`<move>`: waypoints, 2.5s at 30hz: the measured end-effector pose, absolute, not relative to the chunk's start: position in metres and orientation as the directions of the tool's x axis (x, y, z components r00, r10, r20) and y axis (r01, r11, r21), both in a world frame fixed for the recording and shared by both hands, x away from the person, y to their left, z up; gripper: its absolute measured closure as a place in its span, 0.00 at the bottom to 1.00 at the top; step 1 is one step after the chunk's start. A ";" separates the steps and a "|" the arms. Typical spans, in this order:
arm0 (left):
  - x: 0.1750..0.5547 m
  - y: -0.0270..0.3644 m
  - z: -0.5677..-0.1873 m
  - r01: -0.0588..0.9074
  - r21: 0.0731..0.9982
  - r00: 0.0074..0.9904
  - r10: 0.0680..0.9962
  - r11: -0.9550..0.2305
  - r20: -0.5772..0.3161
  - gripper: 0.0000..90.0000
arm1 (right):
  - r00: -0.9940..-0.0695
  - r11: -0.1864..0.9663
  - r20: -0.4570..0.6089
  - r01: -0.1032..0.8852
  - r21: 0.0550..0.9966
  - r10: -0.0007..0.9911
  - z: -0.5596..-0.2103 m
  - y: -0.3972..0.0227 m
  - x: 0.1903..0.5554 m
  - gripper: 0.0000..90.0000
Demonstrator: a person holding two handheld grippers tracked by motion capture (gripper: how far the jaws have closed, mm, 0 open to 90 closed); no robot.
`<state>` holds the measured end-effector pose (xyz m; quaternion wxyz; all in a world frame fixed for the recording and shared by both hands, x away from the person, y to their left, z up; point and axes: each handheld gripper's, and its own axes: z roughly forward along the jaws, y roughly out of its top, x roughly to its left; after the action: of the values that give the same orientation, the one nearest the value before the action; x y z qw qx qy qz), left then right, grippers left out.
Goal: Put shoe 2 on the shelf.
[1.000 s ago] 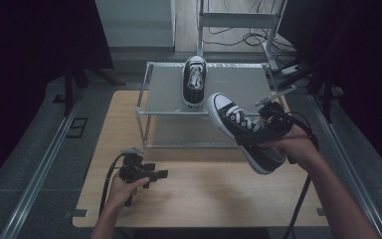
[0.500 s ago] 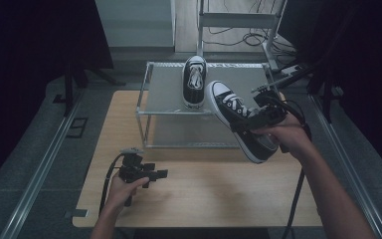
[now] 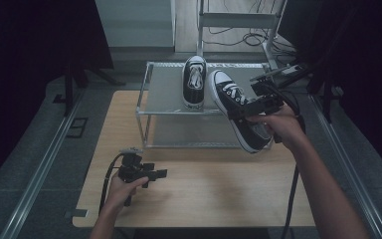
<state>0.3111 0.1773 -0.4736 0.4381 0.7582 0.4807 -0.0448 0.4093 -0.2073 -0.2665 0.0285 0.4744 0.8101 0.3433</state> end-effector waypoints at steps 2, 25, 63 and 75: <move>0.311 0.177 -0.474 0.768 0.621 0.534 0.689 -0.155 -0.489 0.28 | -0.541 0.306 0.282 0.753 0.583 0.792 -0.266 -0.206 0.412 0.18; 0.311 0.180 -0.473 0.770 0.620 0.530 0.690 -0.148 -0.493 0.28 | -0.451 0.224 0.292 0.788 0.573 0.843 -0.261 -0.196 0.438 0.18; 0.309 0.181 -0.472 0.768 0.624 0.531 0.686 -0.143 -0.498 0.28 | -0.274 0.070 0.310 0.841 0.537 0.910 -0.255 -0.174 0.479 0.18; 0.309 0.182 -0.471 0.768 0.625 0.531 0.683 -0.138 -0.501 0.28 | -0.255 0.051 0.318 0.845 0.533 0.913 -0.254 -0.164 0.490 0.18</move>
<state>0.3086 0.1820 -0.4714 0.4456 0.7530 0.4819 -0.0476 0.4901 -0.1639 -0.2540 0.0527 0.6079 0.7230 0.3240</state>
